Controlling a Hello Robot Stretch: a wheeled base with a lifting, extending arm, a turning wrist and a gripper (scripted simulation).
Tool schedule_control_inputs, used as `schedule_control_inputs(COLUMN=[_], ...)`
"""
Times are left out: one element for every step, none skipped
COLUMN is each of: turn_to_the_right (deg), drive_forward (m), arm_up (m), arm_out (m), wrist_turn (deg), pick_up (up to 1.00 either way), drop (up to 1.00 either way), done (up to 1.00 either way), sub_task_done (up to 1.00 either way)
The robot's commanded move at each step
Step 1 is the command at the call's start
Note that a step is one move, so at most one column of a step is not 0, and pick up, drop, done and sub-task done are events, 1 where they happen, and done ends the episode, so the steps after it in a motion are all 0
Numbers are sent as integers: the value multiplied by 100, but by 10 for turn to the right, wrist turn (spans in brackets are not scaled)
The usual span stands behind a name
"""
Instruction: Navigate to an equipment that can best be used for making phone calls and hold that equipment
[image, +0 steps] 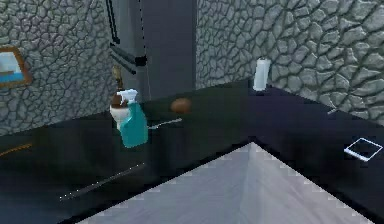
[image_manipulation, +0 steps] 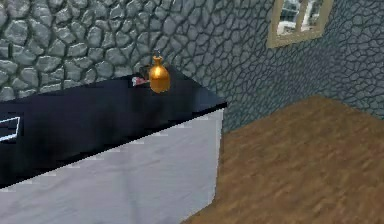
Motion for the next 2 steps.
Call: schedule_control_inputs(turn_to_the_right=[150, 0], drive_forward=[0, 35], arm_up=[0, 0], arm_out=[0, 0], wrist_turn=[0, 0], pick_up=[0, 0], drop=[0, 0], done=[0, 0], sub_task_done=[0, 0])
